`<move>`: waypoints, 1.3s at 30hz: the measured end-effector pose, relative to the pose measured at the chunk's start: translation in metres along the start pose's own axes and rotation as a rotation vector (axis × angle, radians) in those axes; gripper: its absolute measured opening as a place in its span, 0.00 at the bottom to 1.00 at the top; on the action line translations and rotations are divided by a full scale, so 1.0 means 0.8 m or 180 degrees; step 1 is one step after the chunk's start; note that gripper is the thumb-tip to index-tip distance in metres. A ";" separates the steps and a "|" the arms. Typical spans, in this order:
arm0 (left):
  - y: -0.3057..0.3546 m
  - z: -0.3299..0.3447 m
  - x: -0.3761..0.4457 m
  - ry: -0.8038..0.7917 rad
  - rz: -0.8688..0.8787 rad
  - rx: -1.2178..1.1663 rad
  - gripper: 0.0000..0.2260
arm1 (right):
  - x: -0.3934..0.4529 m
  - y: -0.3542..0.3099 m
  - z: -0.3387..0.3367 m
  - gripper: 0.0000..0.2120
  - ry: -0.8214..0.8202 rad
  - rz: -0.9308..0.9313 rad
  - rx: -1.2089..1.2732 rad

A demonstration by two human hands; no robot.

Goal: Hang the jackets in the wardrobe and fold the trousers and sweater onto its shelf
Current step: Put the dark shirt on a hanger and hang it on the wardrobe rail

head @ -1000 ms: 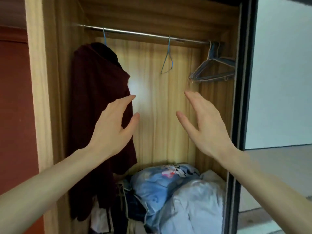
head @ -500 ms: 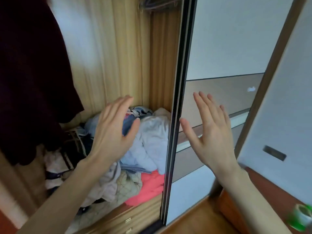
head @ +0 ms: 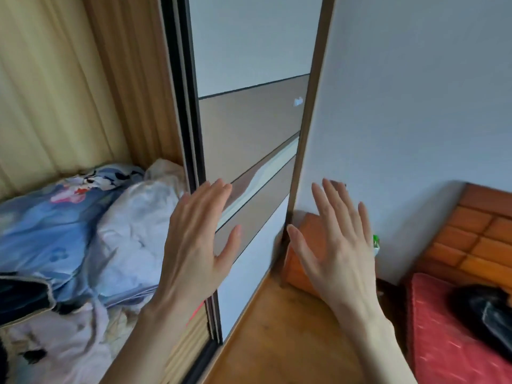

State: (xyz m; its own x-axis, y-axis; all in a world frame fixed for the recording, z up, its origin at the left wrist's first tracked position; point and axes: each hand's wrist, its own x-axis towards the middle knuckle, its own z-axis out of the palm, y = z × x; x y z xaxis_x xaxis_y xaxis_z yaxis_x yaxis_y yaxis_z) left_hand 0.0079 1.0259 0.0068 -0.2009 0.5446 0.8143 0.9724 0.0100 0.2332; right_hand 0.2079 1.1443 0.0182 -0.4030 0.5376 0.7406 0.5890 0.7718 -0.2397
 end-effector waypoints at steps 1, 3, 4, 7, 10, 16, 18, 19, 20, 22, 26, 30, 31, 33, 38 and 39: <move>-0.007 0.010 0.005 -0.0031 0.0070 -0.0101 0.24 | -0.005 0.004 0.000 0.34 -0.0003 0.0165 -0.0074; -0.018 0.028 0.013 -0.0121 0.0170 -0.0300 0.24 | -0.018 0.011 0.000 0.34 -0.0012 0.0436 -0.0248; -0.023 0.037 0.016 -0.0167 0.0208 -0.0392 0.24 | -0.025 0.014 0.001 0.34 -0.0006 0.0547 -0.0337; -0.028 0.060 0.015 -0.0301 0.0345 -0.0624 0.24 | -0.050 0.017 0.001 0.34 0.0036 0.0825 -0.0571; -0.019 0.078 0.005 -0.0528 0.0424 -0.0906 0.24 | -0.080 0.016 -0.006 0.34 0.0089 0.1085 -0.0810; 0.023 0.103 -0.019 -0.0961 0.0565 -0.1464 0.27 | -0.147 0.010 -0.048 0.35 0.0083 0.1695 -0.1384; 0.045 0.111 -0.028 -0.1003 0.0656 -0.1669 0.26 | -0.172 0.007 -0.073 0.35 0.0139 0.1844 -0.1539; 0.057 0.114 -0.033 -0.1013 0.0694 -0.1780 0.26 | -0.184 0.005 -0.086 0.35 0.0196 0.1895 -0.1606; 0.071 0.117 -0.039 -0.1033 0.0728 -0.1890 0.25 | -0.197 0.002 -0.099 0.35 0.0255 0.1956 -0.1680; 0.103 0.119 -0.053 -0.1113 0.0819 -0.2092 0.25 | -0.225 -0.006 -0.129 0.35 0.0336 0.2126 -0.1847; 0.181 0.105 -0.091 -0.1297 0.1225 -0.2506 0.23 | -0.292 -0.033 -0.195 0.33 0.0490 0.2477 -0.2142; 0.262 0.069 -0.141 -0.1509 0.1661 -0.2879 0.23 | -0.364 -0.077 -0.264 0.29 0.0604 0.2751 -0.2555; 0.280 0.058 -0.156 -0.1573 0.1747 -0.2961 0.23 | -0.384 -0.092 -0.281 0.29 0.0628 0.2823 -0.2661; 0.316 0.033 -0.186 -0.1667 0.1940 -0.3161 0.23 | -0.423 -0.122 -0.313 0.29 0.0726 0.3014 -0.2778; 0.388 -0.032 -0.267 -0.1950 0.2329 -0.3533 0.23 | -0.523 -0.203 -0.386 0.30 0.0821 0.3526 -0.3018; 0.402 -0.050 -0.286 -0.2006 0.2407 -0.3614 0.23 | -0.546 -0.224 -0.401 0.30 0.0847 0.3647 -0.3083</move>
State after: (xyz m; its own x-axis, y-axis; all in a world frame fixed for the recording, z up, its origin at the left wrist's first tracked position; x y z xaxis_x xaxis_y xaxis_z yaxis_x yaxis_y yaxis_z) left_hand 0.3619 0.8709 -0.0830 0.6624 0.3885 0.6405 0.1543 -0.9074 0.3909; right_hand 0.5030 0.6625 -0.0610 0.6471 0.5164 0.5609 0.7474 -0.5750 -0.3329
